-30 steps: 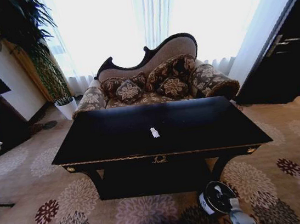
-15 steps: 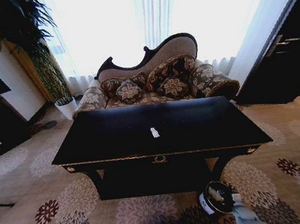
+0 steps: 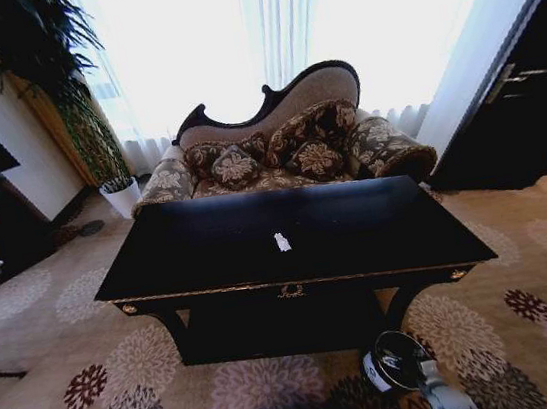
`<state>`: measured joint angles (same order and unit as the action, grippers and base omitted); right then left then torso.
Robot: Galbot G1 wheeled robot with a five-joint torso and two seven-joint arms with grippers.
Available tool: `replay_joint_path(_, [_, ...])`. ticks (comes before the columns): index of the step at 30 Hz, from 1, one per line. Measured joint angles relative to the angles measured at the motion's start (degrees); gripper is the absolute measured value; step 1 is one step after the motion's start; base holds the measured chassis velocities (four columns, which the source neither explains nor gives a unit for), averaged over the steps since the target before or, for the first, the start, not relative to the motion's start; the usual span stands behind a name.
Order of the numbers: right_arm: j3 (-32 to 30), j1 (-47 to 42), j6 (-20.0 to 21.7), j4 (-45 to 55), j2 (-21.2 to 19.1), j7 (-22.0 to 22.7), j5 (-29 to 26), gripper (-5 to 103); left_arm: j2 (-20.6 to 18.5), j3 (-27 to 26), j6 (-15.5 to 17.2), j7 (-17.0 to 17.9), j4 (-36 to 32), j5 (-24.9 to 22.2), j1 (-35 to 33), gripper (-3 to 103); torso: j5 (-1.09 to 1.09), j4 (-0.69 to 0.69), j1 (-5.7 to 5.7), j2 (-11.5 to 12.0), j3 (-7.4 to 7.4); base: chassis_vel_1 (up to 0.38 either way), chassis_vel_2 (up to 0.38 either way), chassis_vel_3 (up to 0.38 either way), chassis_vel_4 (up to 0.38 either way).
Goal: Move to the front of the table and place the trash on the table into the trash bin.
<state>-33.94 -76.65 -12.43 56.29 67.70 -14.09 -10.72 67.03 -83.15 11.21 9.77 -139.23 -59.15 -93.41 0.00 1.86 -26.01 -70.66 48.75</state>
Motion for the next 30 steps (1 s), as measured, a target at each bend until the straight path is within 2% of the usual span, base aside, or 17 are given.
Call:
replay_joint_path(3, [-2.6, -4.0, 0.2, 6.6, -0.2, -4.8, 1.0, 100, 0.2, 0.3, 0.0, 0.0, -0.3, 0.2, 0.0, 100, 0.0, 0.0, 0.0, 0.0, 0.0, 0.0, 0.0, 0.0, 0.0])
replay_joint_path(4, [-2.6, -4.0, 0.2, 6.6, -0.2, -4.8, 1.0, 100, 0.2, 0.3, 0.0, 0.0, -0.3, 0.2, 0.0, 100, 0.0, 0.0, 0.0, 0.0, 0.0, 0.0, 0.0, 0.0, 0.0])
replay_joint_path(5, [-3.9, -5.0, 0.0, 8.4, -0.4, -7.4, 1.3, 100, 0.3, 0.3, 0.0, 0.0, -0.3, 0.2, 0.0, 100, -0.01, 0.0, 0.0, 0.0, 0.0, 0.0, 0.0, 0.0, 0.0])
replay_joint_path(7, [-6.4, -7.1, -0.4, 12.9, -1.1, -12.6, 0.0, 100, 0.3, 0.3, 0.0, 0.0, -0.4, 0.1, 0.0, 100, -0.02, 0.0, 0.0, 0.0, 0.0, 0.0, 0.0, 0.0, 0.0])
replay_joint_path(8, [-6.4, -7.1, -0.4, 12.9, -1.1, -12.6, 0.0, 100, 0.3, 0.3, 0.0, 0.0, -0.4, 0.1, 0.0, 100, -0.02, 0.0, 0.0, 0.0, 0.0, 0.0, 0.0, 0.0, 0.0])
replay_joint_path(11, [-10.4, -9.0, -1.8, 17.5, -2.0, -17.0, -2.8, 100, 0.4, 0.3, 0.0, 0.0, -0.7, 0.1, 0.0, 100, -0.02, -0.01, 0.0, 0.0, 0.0, 0.0, 0.0, 0.0, 0.0])
replay_joint_path(17, [-14.4, -11.9, -2.3, 22.1, -2.4, -19.0, -6.4, 100, 0.6, 0.4, 0.0, 0.0, -0.9, 0.1, 0.2, 100, 0.0, -0.01, 0.0, 0.0, 0.0, 0.0, 0.0, 0.0, 0.0])
replay_joint_path(26, [-20.5, -16.3, -2.9, 28.7, -0.8, -24.0, -12.3, 100, 0.8, 2.0, 0.0, 0.0, -0.3, 0.5, 1.5, 100, -0.01, 0.0, 0.0, 0.0, 0.0, 0.0, 0.0, 0.0, 0.0])
replay_joint_path(30, [-24.6, -17.5, 0.0, 32.0, -1.3, -26.4, -16.1, 100, 0.5, 2.7, 0.0, 0.0, 0.3, 0.8, 2.3, 100, -0.01, 0.0, 0.0, 0.0, 0.0, 0.0, 0.0, 0.0, 0.0])
